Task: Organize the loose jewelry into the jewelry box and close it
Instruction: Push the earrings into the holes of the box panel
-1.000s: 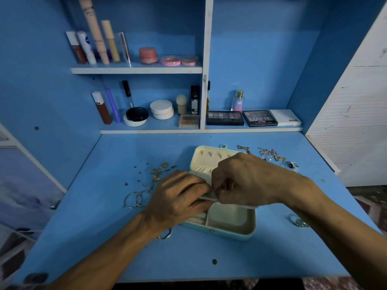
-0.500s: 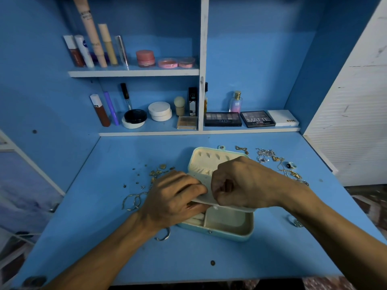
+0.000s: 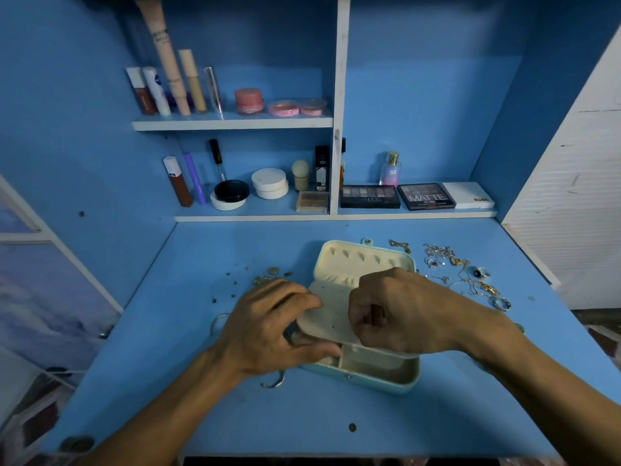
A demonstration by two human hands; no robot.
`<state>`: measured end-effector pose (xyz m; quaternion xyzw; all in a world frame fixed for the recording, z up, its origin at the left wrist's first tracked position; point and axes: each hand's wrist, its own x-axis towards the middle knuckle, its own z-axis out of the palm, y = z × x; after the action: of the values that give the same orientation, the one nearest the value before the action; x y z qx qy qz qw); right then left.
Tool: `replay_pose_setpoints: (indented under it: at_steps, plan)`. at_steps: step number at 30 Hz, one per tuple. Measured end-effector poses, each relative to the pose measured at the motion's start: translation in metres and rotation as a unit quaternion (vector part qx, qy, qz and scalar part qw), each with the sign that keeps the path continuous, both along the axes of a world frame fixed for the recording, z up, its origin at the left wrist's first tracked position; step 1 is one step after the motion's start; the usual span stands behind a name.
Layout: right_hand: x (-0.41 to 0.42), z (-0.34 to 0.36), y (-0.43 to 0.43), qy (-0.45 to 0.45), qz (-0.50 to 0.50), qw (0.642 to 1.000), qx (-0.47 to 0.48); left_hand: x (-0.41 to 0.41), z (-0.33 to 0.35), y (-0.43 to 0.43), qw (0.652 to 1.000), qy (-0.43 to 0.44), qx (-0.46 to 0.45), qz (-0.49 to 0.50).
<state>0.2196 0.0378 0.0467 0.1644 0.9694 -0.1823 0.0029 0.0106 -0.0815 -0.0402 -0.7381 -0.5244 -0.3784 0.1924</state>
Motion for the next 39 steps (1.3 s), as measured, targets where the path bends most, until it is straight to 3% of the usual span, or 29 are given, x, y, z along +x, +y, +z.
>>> replay_pose_setpoints:
  at_steps: [6, 10, 15, 24, 39]
  plan:
    - [-0.008, 0.005, 0.009, -0.026, 0.024, 0.999, -0.04, -0.042, -0.016, -0.032, 0.982, -0.119, 0.017, 0.146]
    - [-0.04, 0.009, 0.023, 0.048, 0.018, 0.997, -0.065, -0.066, -0.017, -0.043, 0.951, -0.195, -0.012, 0.238]
    - [-0.105, 0.0, 0.032, 0.085, 0.028, 0.994, -0.056, -0.079, -0.023, -0.042, 0.927, -0.25, -0.06, 0.273]
    - [-0.194, -0.029, 0.037, 0.046, 0.034, 0.998, 0.022, -0.083, -0.026, -0.041, 0.917, -0.217, -0.143, 0.303]
    - [-0.209, -0.05, 0.031, -0.004, 0.034, 0.998, 0.059, -0.084, -0.026, -0.041, 0.91, -0.222, -0.157, 0.313]
